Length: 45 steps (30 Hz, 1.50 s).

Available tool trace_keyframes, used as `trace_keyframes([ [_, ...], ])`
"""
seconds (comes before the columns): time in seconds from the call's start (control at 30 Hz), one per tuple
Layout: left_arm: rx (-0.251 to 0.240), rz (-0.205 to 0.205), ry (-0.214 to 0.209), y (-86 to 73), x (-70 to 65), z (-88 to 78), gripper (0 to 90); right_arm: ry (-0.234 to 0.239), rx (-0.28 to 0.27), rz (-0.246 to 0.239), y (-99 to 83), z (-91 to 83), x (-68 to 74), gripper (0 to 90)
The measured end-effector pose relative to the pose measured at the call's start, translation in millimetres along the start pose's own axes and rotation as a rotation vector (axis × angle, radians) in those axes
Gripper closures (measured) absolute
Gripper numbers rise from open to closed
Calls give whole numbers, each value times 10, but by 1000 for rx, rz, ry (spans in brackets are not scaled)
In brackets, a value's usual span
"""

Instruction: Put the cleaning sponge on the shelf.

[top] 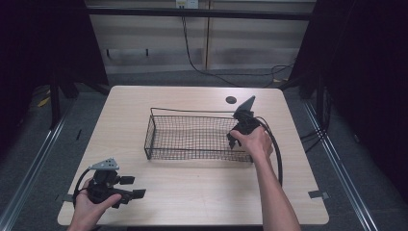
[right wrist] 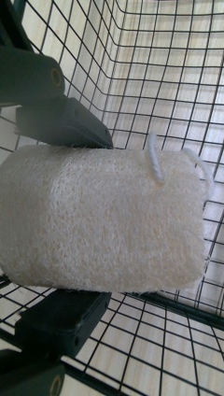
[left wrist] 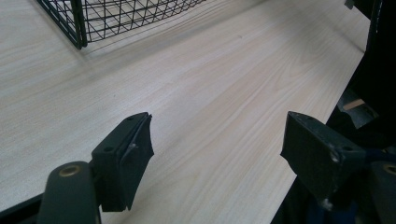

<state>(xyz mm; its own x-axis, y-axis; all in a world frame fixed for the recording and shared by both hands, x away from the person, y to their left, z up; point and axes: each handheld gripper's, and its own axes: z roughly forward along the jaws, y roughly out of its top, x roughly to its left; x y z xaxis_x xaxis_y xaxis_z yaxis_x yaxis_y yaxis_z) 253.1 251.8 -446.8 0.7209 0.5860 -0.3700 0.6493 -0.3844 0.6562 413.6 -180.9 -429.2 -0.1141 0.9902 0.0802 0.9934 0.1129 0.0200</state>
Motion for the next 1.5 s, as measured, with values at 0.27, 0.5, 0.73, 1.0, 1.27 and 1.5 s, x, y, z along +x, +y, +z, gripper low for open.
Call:
trace_keyframes([
  [0.27, 1, 1, -2, -1, -3, 3, 240, -2, 6, 18, -16, 66, 0, 260],
  [0.5, 5, 5, -1, 1, 1, 2, 240, -27, 17, 15, -7, 107, 33, 259],
  [0.73, 5, 5, -1, 0, 1, 2, 240, -34, 30, 19, 5, 140, 53, 256],
  [1.0, 7, 6, -3, 0, 1, 4, 240, -51, 44, 1, 9, 168, 82, 250],
  [1.27, 0, -1, -2, -1, -3, 2, 240, -57, 59, -11, 13, 170, 87, 243],
  [1.5, -2, -1, -2, -1, -4, 1, 240, -49, 63, -5, 15, 161, 81, 241],
])
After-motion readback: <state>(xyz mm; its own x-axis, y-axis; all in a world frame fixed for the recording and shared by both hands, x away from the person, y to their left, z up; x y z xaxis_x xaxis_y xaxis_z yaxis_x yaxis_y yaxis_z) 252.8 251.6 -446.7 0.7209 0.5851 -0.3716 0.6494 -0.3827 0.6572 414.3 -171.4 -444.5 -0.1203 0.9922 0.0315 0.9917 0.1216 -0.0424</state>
